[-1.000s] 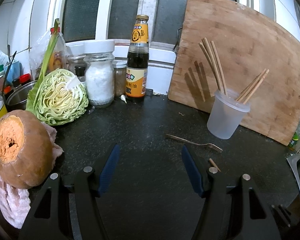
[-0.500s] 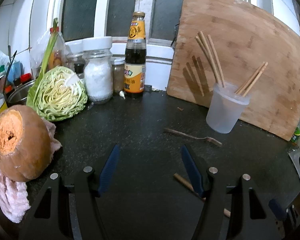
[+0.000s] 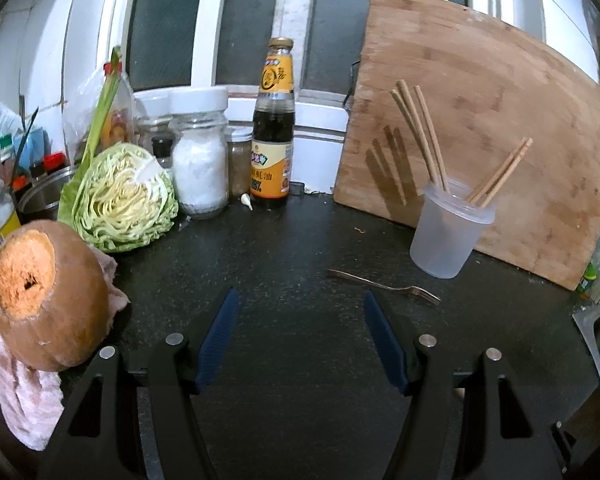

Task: Organize utensils
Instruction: 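Lift the chopstick upright with the right tool and carry it toward the cup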

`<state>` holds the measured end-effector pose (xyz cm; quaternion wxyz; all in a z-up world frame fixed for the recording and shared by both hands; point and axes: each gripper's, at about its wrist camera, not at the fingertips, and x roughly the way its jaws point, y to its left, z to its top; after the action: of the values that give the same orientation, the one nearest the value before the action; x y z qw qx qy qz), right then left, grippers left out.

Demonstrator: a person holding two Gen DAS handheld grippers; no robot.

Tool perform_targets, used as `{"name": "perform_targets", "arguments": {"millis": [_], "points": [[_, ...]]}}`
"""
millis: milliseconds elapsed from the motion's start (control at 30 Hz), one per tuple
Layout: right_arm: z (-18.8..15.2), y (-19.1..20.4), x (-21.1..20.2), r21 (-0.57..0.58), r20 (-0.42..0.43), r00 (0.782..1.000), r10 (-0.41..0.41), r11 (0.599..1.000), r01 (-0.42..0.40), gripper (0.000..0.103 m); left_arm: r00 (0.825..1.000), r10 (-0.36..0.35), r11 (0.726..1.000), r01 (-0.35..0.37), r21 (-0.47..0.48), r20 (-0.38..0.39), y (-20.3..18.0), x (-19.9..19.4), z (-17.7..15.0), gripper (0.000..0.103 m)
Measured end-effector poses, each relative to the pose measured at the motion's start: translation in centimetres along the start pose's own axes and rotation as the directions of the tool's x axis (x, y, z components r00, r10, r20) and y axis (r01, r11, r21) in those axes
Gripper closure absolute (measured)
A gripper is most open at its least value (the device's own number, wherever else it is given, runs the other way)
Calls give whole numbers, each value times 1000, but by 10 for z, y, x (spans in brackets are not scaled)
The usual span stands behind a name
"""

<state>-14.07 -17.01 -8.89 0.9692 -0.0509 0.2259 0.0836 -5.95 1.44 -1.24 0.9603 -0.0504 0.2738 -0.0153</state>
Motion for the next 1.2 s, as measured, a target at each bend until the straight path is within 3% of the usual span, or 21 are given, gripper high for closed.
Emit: {"name": "perform_targets", "arguments": {"millis": [100, 233, 467, 667, 733, 967, 1100, 1200], "points": [[2, 3, 2, 5, -4, 999, -33, 999, 33, 90, 1000, -17, 1000, 16, -13, -12, 2, 4, -1, 39], [-2, 6, -6, -2, 34, 999, 30, 1000, -30, 90, 1000, -1, 1000, 0, 26, 12, -4, 0, -3, 39], [-12, 3, -13, 10, 69, 996, 55, 998, -56, 85, 1000, 1, 1000, -1, 27, -2, -6, 5, -6, 38], [-13, 7, -10, 8, 88, 996, 25, 1000, -26, 84, 1000, 15, 998, -15, 54, 1, -12, 4, -8, 38], [-12, 8, -10, 7, 89, 996, 22, 1000, -22, 95, 1000, 29, 998, -29, 62, -2, -12, 4, -7, 38], [8, -12, -20, 97, 133, 991, -3, 995, -9, 95, 997, 48, 993, -41, 112, -61, -15, 15, 18, 35], [36, -38, -36, 172, 174, 985, 9, 984, -39, 95, 998, 30, 943, -10, 333, -54, -39, 25, 39, 31], [58, -56, -40, 196, 172, 985, 13, 979, -48, 95, 992, 35, 840, 35, 541, -118, -69, 49, 40, 31]]}}
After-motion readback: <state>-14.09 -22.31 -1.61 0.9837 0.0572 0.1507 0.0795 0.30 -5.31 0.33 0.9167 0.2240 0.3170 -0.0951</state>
